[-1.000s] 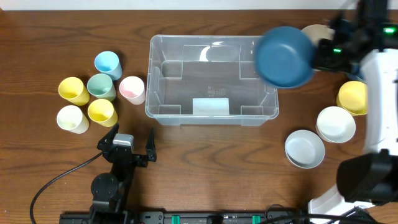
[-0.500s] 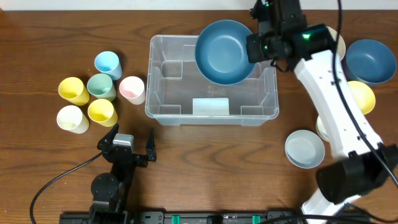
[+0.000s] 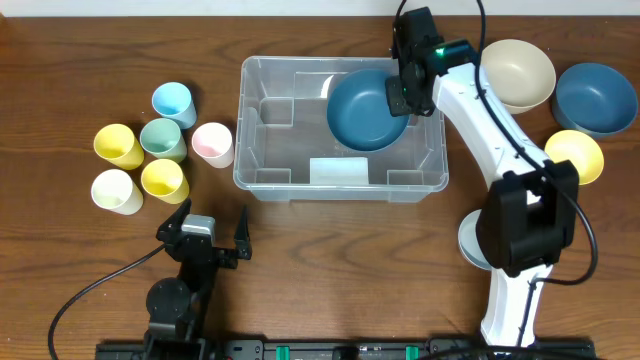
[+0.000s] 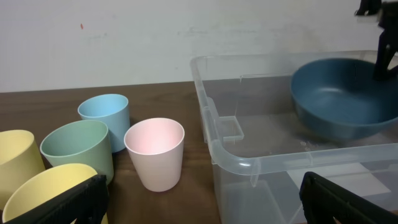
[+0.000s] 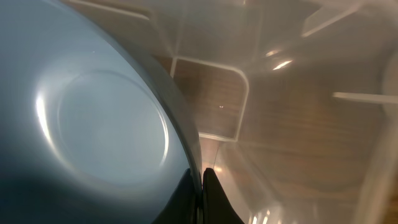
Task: Pack container
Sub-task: 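Lift the dark blue bowl and lower it into the clear bin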
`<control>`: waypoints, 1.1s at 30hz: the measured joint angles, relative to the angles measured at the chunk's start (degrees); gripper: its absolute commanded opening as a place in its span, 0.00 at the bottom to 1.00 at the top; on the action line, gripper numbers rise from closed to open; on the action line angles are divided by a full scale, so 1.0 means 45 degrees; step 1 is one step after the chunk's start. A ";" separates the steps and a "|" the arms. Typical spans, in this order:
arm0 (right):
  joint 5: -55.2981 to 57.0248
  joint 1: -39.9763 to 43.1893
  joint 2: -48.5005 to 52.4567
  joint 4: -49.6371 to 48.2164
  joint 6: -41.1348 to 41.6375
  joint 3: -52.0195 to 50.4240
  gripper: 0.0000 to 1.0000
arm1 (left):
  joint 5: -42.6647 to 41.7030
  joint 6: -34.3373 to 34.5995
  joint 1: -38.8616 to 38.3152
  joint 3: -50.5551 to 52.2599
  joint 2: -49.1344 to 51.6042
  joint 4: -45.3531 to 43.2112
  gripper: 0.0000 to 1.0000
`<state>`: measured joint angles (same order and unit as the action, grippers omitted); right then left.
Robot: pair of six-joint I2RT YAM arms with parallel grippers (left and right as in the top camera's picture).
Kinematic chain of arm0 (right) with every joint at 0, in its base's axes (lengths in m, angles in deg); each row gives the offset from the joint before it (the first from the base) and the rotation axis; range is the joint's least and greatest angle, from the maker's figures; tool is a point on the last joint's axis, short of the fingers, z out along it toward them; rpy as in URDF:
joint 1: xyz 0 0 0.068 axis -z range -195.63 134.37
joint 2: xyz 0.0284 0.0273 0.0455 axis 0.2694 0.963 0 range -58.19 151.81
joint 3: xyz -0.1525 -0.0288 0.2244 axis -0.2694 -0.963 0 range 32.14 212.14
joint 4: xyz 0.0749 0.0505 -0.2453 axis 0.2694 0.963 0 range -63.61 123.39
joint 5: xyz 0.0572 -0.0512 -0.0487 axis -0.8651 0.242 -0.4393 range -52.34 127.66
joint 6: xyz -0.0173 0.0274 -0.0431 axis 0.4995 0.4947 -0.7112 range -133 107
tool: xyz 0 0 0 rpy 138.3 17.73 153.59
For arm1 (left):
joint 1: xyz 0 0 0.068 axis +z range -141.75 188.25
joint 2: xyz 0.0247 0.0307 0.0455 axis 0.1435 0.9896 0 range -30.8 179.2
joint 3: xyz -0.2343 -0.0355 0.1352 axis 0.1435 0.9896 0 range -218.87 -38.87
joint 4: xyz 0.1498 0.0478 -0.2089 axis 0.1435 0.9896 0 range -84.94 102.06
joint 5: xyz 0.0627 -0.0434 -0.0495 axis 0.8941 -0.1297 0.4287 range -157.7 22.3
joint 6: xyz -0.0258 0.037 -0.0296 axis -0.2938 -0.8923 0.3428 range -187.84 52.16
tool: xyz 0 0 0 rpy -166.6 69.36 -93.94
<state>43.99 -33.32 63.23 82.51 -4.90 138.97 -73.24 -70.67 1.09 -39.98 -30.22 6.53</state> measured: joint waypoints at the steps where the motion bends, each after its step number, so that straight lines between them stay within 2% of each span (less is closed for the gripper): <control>1: 0.0010 0.0000 0.0102 -0.0005 0.0015 0.0000 0.01 | 0.0000 0.0000 0.0000 0.0000 0.0000 0.0000 0.98; 7: 0.0044 0.0005 0.0432 -0.0170 0.0097 0.0000 0.02 | 0.0000 0.0000 0.0000 0.0000 0.0000 0.0000 0.98; 10: 0.0073 0.0024 0.0432 -0.0228 0.0136 0.0000 0.16 | 0.0000 0.0000 0.0000 0.0000 0.0000 0.0000 0.98; 12: 0.0194 0.0024 0.0432 -0.0262 0.0126 0.0000 0.22 | 0.0000 0.0000 0.0000 0.0000 0.0000 0.0000 0.98; 22: 0.0515 0.0044 0.0432 -0.0257 0.0189 0.0005 0.27 | 0.0000 0.0000 0.0000 0.0000 0.0000 0.0000 0.98; 27: 0.0471 0.0044 0.0418 0.0719 0.0189 0.0709 0.29 | 0.0000 0.0000 0.0000 0.0000 0.0000 0.0000 0.98; 33: 0.0272 0.0107 -0.0593 0.1894 0.0272 0.2302 0.43 | 0.0000 -0.0005 0.0000 0.0000 0.0000 0.0000 0.98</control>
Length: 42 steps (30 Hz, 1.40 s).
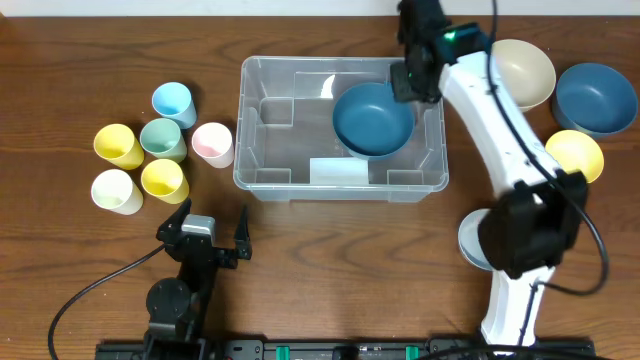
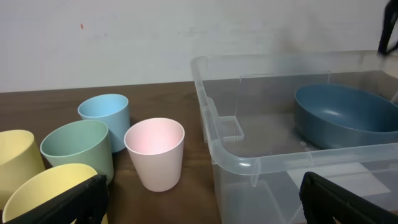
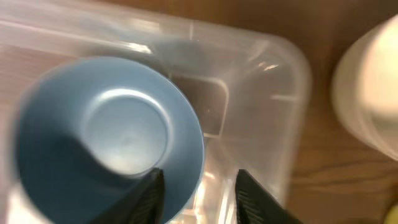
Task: Pack container
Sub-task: 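Lift the dark blue bowl and lower it into the clear bin, then move the right gripper to the beige bowl and grip its rim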
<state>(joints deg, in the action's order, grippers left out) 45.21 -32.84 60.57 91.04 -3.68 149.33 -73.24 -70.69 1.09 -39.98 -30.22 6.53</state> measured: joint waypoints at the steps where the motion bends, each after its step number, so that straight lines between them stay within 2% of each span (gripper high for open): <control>1: 0.0010 0.0063 -0.0306 0.0024 0.0087 0.0141 0.44 | 0.0000 0.0005 0.0000 0.0000 0.0000 0.0000 0.98; 5: 0.0223 0.0884 -0.1656 0.0277 0.0607 0.0539 0.46 | 0.0000 0.0005 0.0000 0.0000 0.0000 0.0000 0.98; 8: 0.0316 0.2278 -0.2113 0.0743 0.1433 0.0709 0.47 | 0.0000 0.0005 0.0000 0.0000 0.0000 0.0000 0.98; 13: -0.0175 0.4935 -0.1593 0.1054 0.2948 0.0437 0.49 | 0.0000 0.0005 0.0000 0.0000 0.0000 0.0000 0.98; 19: -0.0699 0.6348 -0.0529 0.0758 0.4537 -0.0330 0.50 | 0.0000 0.0005 0.0000 0.0000 0.0000 0.0000 0.98; 31: -0.1020 0.6727 0.1477 -0.0544 0.6387 -0.0743 0.49 | 0.0000 0.0005 0.0000 0.0000 0.0000 0.0000 0.98; 42: -0.1185 0.6727 0.3118 -0.1418 0.6800 -0.0748 0.44 | 0.0000 0.0005 0.0000 0.0000 0.0000 0.0000 0.98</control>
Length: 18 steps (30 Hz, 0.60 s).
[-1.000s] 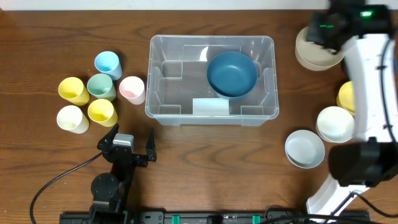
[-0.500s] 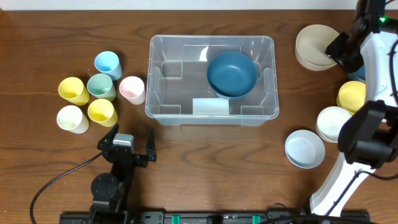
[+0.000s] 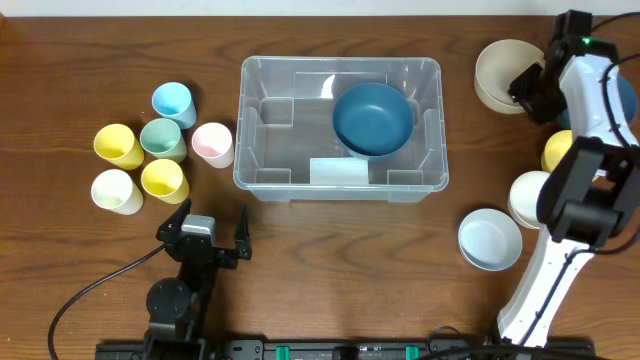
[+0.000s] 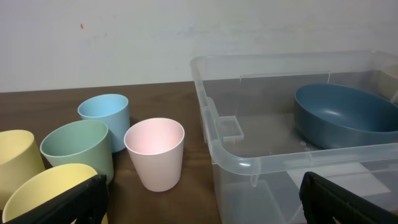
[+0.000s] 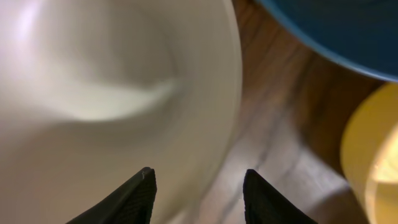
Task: Pack container
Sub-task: 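Move the right gripper to the beige bowl and grip its rim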
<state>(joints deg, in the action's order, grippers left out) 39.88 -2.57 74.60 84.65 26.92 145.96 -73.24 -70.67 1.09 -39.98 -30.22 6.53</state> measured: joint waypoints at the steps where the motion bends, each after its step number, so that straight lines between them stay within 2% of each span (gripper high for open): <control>1: -0.0015 0.0000 0.0141 -0.0058 0.0000 0.0000 0.42 | 0.0000 0.0000 0.0000 0.0000 0.0000 0.0000 0.98; 3: -0.0053 0.0000 0.0427 -0.0194 0.0000 0.0000 0.31 | 0.0000 0.0000 0.0000 0.0000 0.0000 0.0000 0.98; 5: -0.0049 0.0000 0.0704 -0.0219 0.0068 0.0000 0.08 | 0.0000 0.0000 0.0000 0.0000 0.0000 0.0000 0.98; 6: -0.0034 0.0000 0.0772 -0.0243 0.0044 -0.0005 0.01 | 0.0000 0.0000 0.0000 0.0000 0.0000 0.0000 0.98; 18: -0.0559 0.0005 0.0763 -0.0505 -0.0651 0.0024 0.01 | 0.0000 0.0000 0.0000 0.0000 0.0000 0.0000 0.98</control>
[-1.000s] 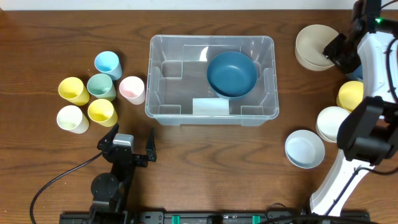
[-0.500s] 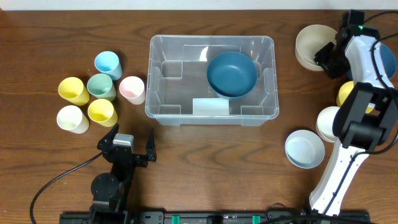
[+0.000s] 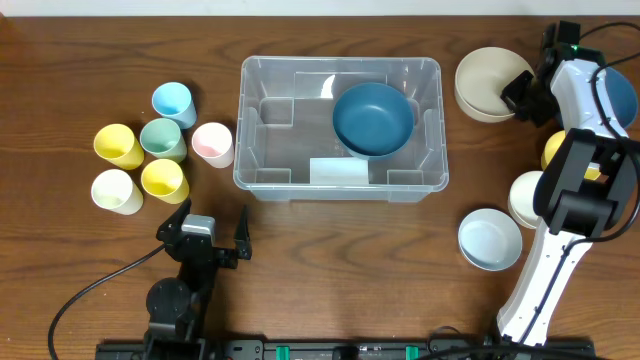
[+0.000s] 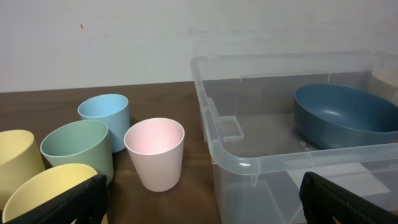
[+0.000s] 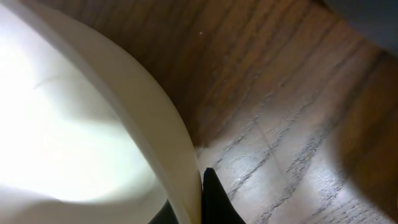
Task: Pack container
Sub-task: 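Move the right gripper to the beige bowl and grip its rim, then carry the beige bowl over the bin and drop it onto the blue bowl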
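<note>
The clear plastic container (image 3: pixel 270 150) stands mid-table with a dark blue bowl (image 3: pixel 372 118) lying in its right half; the left wrist view shows the same container (image 4: pixel 249 158) and blue bowl (image 4: pixel 342 115). At the back right, my right gripper (image 3: pixel 522 92) is shut on the rim of a cream bowl (image 3: pixel 485 72). In the right wrist view that cream rim (image 5: pixel 143 118) is pinched between the jaws of the right gripper (image 5: pixel 198 193). My left gripper (image 3: pixel 205 240) rests open near the front edge; in its own view the left gripper (image 4: pixel 202 211) holds nothing.
Several cups stand left of the container: blue (image 3: pixel 172 100), green (image 3: pixel 162 138), pink (image 3: pixel 212 143), two yellow and a cream one (image 3: pixel 115 190). To the right lie a yellow bowl (image 3: pixel 553 148), a cream bowl (image 3: pixel 526 198), a pale blue bowl (image 3: pixel 490 240) and a dark blue one behind the arm.
My right gripper was open around the cream bowl's rim; it is now shut on that rim, and the bowl sits a little further left. The left arm has not moved.
My right gripper held the dark blue bowl tilted over the container. Then the bowl lay in the container and the gripper stood open above it. Later the gripper was open at the cream bowl at the back right, and now it grips that bowl's rim.
</note>
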`<control>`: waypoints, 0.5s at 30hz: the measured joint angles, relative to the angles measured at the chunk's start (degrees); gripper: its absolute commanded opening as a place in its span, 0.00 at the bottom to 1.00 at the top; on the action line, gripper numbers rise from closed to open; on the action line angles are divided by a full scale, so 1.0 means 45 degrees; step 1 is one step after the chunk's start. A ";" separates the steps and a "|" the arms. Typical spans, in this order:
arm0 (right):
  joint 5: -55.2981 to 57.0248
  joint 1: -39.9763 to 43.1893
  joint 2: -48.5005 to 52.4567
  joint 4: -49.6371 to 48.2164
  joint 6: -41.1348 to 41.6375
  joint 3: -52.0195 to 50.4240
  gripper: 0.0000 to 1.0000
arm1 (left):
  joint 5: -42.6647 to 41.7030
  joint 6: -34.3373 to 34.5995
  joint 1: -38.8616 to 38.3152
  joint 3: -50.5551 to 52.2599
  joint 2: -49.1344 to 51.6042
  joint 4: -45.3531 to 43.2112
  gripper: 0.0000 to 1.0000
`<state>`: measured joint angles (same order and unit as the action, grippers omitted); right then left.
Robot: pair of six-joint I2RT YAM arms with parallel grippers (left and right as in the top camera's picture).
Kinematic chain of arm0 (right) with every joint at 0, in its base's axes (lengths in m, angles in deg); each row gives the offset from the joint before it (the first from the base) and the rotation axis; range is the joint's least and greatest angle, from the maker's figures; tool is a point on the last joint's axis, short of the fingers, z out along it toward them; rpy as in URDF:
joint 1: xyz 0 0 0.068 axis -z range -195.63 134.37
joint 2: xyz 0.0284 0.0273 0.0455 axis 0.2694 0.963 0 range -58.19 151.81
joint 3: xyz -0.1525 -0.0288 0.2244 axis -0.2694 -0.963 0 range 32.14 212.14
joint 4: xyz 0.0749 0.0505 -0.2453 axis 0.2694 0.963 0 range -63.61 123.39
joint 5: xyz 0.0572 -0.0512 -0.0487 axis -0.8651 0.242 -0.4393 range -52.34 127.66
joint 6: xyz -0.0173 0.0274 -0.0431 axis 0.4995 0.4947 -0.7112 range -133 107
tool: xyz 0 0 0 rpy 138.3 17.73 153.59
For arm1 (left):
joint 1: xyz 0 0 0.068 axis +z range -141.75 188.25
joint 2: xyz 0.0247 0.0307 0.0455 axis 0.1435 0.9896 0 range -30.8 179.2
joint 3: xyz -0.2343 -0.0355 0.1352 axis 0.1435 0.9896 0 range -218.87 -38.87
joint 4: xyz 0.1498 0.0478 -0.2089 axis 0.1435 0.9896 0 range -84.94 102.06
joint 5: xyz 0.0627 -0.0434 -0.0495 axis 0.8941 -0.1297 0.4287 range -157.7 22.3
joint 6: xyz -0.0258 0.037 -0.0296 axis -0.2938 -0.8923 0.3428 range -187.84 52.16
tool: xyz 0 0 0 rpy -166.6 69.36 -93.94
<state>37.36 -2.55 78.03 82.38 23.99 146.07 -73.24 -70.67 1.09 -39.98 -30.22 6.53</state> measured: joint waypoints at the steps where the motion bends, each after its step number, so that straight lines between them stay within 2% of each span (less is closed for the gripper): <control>1: -0.0087 0.0000 0.0000 0.0005 -0.0165 0.0000 0.01 | 0.0000 0.0000 0.0000 0.0000 0.0000 0.0000 0.98; 9: -0.0670 0.0000 -0.1005 0.0228 -0.1443 -0.0136 0.01 | 0.0000 0.0000 0.0000 0.0000 0.0000 0.0000 0.98; 15: -0.0772 -0.0005 -0.4493 0.0495 -0.2390 -0.0189 0.01 | 0.0000 0.0000 0.0000 0.0000 0.0000 0.0000 0.98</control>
<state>33.89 -2.57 57.81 84.61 13.24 145.22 -73.24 -70.67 1.09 -39.98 -30.22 6.53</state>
